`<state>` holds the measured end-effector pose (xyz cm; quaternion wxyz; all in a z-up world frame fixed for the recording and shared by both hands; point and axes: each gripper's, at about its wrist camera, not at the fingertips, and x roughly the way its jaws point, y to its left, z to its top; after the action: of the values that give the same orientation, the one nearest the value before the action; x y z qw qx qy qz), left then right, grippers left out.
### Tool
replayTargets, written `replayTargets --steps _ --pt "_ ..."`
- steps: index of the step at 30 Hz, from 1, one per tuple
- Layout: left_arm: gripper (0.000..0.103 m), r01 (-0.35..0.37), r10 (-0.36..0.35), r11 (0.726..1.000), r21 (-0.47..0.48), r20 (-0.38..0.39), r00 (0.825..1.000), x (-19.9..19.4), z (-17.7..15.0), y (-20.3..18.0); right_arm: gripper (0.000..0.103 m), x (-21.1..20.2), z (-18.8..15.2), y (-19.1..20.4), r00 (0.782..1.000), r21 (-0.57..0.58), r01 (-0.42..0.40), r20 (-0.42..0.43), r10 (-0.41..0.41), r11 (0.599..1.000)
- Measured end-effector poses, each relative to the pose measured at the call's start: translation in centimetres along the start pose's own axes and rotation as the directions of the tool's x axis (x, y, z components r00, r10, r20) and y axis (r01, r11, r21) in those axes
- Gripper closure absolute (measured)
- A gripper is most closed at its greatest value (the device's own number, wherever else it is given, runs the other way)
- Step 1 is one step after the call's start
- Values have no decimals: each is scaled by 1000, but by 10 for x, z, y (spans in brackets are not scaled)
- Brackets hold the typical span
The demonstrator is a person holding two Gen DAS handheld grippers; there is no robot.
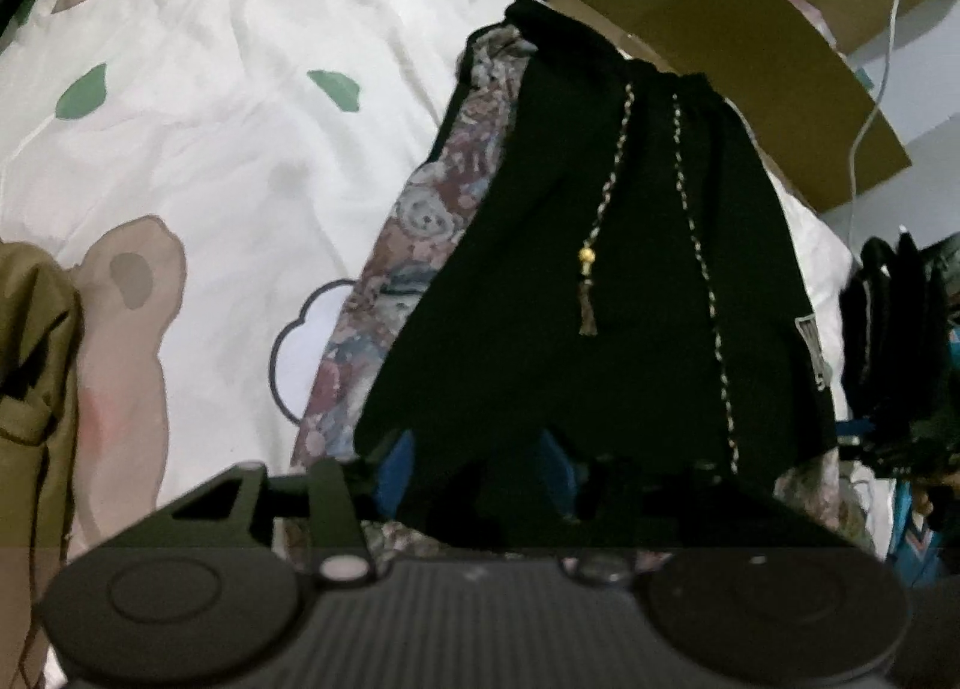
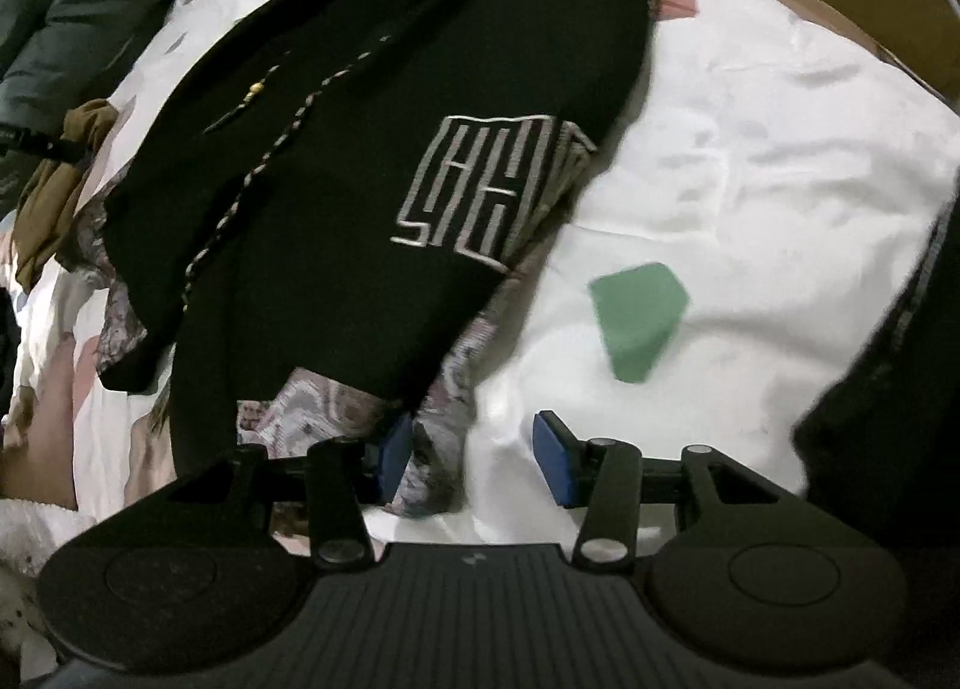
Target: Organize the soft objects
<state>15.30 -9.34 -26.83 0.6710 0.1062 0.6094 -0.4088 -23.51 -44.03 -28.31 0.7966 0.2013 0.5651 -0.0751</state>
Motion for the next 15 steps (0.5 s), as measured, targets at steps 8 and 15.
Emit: replayTargets --steps 8,15 --pt "49 22 -22 999 29 11 1000 -4 -3 -15 102 11 8 20 998 -96 57 -21 -59 994" --pt "47 42 -38 997 68 -62 997 24 -9 -31 102 -41 -12 6 995 15 103 9 -103 995"
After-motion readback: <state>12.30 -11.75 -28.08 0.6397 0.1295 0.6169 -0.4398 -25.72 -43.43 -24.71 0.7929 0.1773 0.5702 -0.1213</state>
